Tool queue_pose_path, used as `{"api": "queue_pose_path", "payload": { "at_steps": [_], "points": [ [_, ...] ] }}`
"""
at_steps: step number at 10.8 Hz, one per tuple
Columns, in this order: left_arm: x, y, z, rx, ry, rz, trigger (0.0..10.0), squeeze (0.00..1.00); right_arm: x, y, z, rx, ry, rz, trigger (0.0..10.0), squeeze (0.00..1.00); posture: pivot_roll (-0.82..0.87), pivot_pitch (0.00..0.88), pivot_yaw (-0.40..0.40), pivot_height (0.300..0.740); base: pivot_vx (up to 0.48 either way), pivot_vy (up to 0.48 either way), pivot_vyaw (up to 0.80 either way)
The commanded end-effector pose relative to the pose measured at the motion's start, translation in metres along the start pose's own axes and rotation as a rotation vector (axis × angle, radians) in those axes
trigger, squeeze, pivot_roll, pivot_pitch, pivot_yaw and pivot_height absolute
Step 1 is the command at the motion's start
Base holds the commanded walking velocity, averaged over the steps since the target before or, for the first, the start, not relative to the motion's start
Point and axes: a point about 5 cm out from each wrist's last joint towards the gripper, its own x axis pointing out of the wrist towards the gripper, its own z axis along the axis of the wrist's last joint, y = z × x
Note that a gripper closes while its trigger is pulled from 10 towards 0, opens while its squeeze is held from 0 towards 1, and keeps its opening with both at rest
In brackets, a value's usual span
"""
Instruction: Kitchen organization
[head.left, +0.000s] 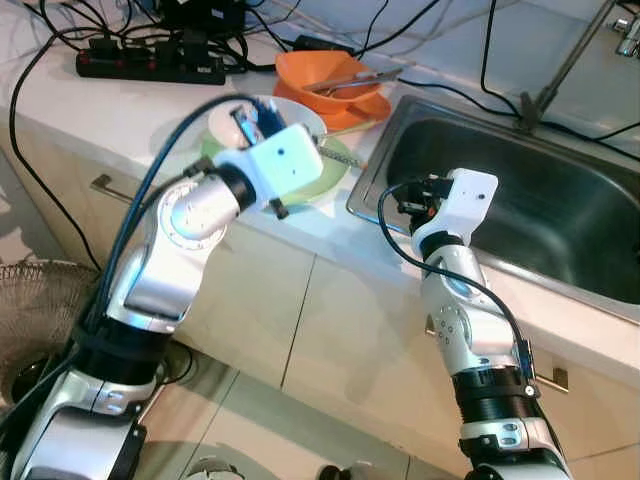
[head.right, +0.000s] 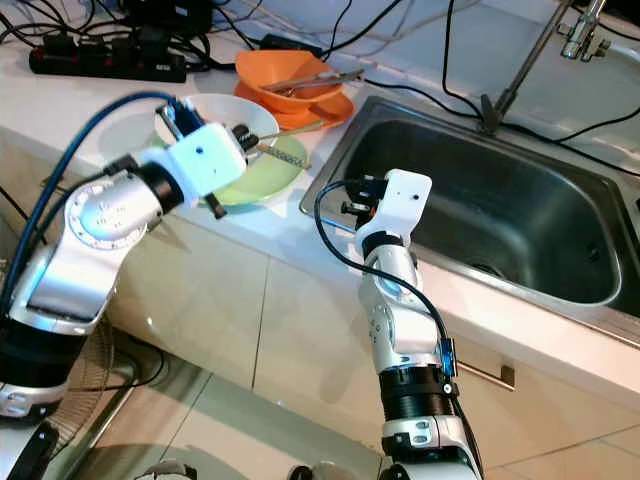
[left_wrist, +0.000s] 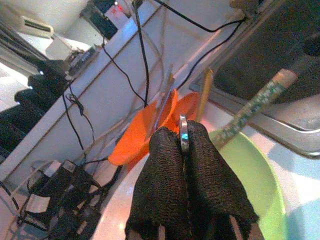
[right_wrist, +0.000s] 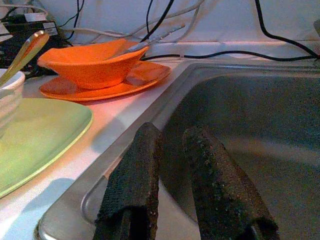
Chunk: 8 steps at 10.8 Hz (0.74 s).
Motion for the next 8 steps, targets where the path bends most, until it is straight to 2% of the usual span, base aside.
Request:
{"api": "queue_pose_path", "payload": {
  "at_steps": [1,5,8],
  "points": [
    [0.0,0.008,0.014,0.02,-0.048,0.003,10.0,0.0,0.001,-0.004,0.0,0.0,0.008,-0.011,10.0,0.0,0.03,0.051,-0.159,0.74,0.0,0.0,0.0],
    [0.0,0.032,0.033,0.087,-0.068,0.053,10.0,0.0,0.002,-0.003,-0.001,0.002,0.014,-0.007,10.0,0.0,0.04,0.049,-0.16,0.74,0.0,0.0,0.0],
    [-0.001,0.032,0.036,0.082,-0.082,0.056,10.0,0.0,0.002,-0.003,-0.002,0.003,0.017,-0.004,10.0,0.0,0.04,0.049,-0.16,0.74,0.0,0.0,0.0]
  ]
}}
